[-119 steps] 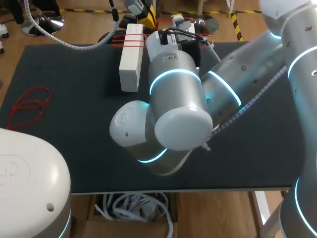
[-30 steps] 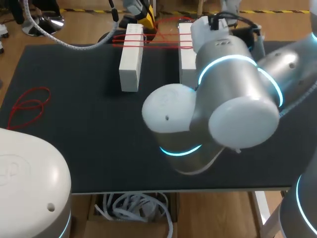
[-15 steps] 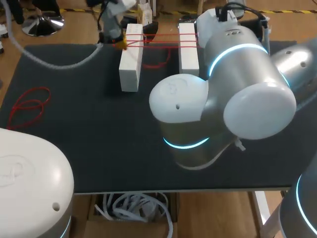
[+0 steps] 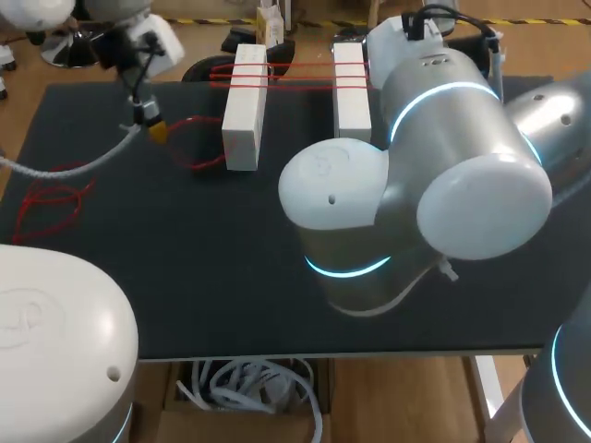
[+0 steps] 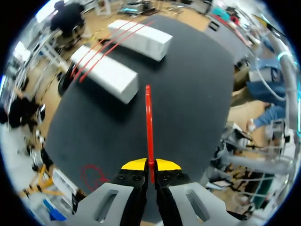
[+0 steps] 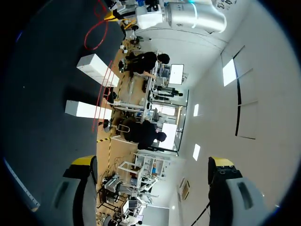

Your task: Grab the tape and strap the tape.

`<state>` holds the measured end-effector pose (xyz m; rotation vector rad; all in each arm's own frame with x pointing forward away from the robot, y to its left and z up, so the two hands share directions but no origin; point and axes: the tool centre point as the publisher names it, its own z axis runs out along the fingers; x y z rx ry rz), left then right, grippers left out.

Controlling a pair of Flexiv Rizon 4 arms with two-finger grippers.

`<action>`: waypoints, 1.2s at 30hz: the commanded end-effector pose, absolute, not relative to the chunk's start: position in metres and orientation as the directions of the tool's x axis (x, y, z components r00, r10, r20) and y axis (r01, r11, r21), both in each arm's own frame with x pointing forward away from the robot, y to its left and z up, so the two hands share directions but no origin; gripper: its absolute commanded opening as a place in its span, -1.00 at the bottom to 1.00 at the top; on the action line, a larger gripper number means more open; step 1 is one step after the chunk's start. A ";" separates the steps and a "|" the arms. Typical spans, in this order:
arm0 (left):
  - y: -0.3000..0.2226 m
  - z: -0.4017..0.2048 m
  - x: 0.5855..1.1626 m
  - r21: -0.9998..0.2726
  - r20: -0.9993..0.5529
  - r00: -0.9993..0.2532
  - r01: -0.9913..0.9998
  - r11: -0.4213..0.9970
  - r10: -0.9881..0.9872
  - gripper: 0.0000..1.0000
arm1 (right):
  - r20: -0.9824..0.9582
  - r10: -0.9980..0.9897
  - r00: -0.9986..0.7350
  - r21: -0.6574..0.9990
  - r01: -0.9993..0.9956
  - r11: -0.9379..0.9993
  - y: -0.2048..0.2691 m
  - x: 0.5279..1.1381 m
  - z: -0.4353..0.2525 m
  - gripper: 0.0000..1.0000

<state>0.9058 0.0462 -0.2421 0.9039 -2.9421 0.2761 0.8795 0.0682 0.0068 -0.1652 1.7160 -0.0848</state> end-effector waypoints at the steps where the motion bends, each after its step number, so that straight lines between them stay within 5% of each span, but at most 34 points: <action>1: 0.091 -0.252 0.881 -0.205 0.097 -0.754 -0.653 0.729 -0.649 -1.00 | -0.976 -0.162 -0.149 -0.153 -0.065 0.986 0.067 0.880 0.010 1.00; 12: 0.177 -0.258 0.862 -0.162 0.114 -0.573 -0.816 0.554 -0.811 -1.00 | -0.976 -0.162 -0.149 -0.153 -0.065 0.986 0.067 0.880 0.010 1.00; 28: 0.224 -0.275 0.909 -0.118 0.119 -0.615 -0.789 0.604 -0.780 -1.00 | -0.976 -0.162 -0.149 -0.153 -0.065 0.986 0.067 0.880 0.010 1.00; 29: 0.225 -0.275 0.911 -0.132 0.120 -0.619 -0.785 0.606 -0.776 -0.81 | -0.976 -0.162 -0.149 -0.153 -0.065 0.986 0.067 0.880 0.010 1.00; 30: 0.225 -0.275 0.911 -0.132 0.120 -0.619 -0.785 0.606 -0.776 0.42 | -0.976 -0.162 -0.149 -0.153 -0.065 0.986 0.067 0.880 0.010 1.00; 31: 0.225 -0.275 0.911 -0.132 0.120 -0.619 -0.785 0.606 -0.776 1.00 | -0.976 -0.162 -0.149 -0.153 -0.065 0.986 0.067 0.880 0.010 1.00; 36: 0.225 -0.275 0.911 -0.132 0.120 -0.619 -0.785 0.606 -0.776 1.00 | -0.976 -0.162 -0.149 -0.153 -0.065 0.986 0.067 0.880 0.010 1.00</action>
